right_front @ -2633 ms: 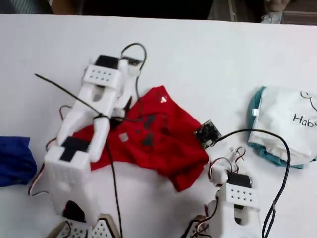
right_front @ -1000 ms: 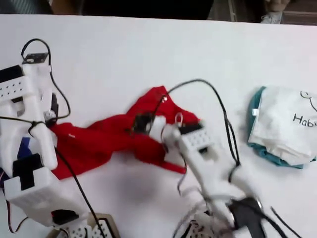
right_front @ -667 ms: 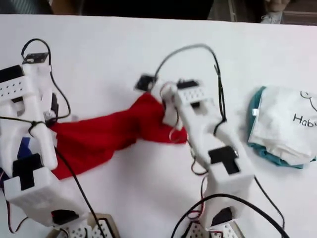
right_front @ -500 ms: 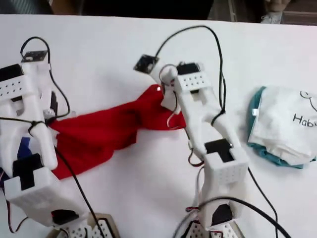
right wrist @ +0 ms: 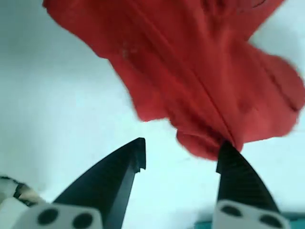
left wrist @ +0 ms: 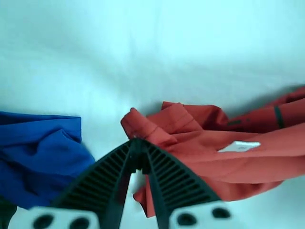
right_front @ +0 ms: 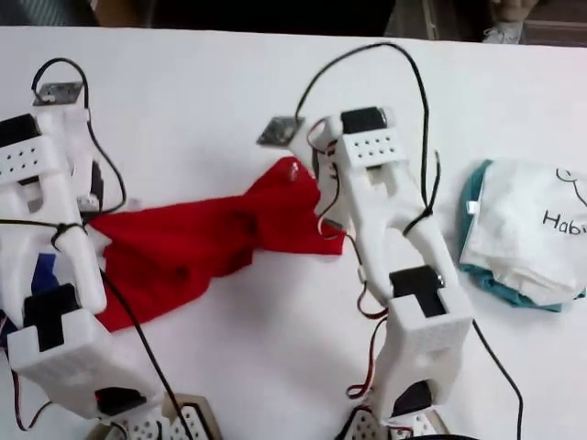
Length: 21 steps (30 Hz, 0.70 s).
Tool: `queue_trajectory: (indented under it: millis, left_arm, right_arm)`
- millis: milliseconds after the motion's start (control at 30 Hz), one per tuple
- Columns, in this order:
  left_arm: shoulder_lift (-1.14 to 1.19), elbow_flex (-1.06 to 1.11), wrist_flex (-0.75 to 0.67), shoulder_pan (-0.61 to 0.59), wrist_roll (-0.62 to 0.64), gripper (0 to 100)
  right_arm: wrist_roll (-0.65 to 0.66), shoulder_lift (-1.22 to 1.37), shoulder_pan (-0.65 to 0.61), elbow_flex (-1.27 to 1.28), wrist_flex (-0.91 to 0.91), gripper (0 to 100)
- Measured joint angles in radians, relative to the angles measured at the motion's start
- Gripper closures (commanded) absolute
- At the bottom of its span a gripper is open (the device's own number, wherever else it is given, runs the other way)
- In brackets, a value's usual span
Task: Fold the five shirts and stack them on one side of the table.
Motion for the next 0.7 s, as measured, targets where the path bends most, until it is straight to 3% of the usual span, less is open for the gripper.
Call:
queue_trajectory:
  millis: [367,500,700]
  left_arm:
    - [0.0,0.0,-0.006,0.0,0.0,97]
    - [0.0,0.0,-0.006,0.0,0.0,97]
    - [0.0,0.0,-0.006,0.0,0.0,97]
  right_arm:
    - [-0.23,-0.002,-0.061,0.252,-0.137,70.3]
    - [-0.247,-0.003,-0.06,0.245,-0.183,70.4]
    - [-0.252,-0.003,-0.054,0.236,-0.437,70.4]
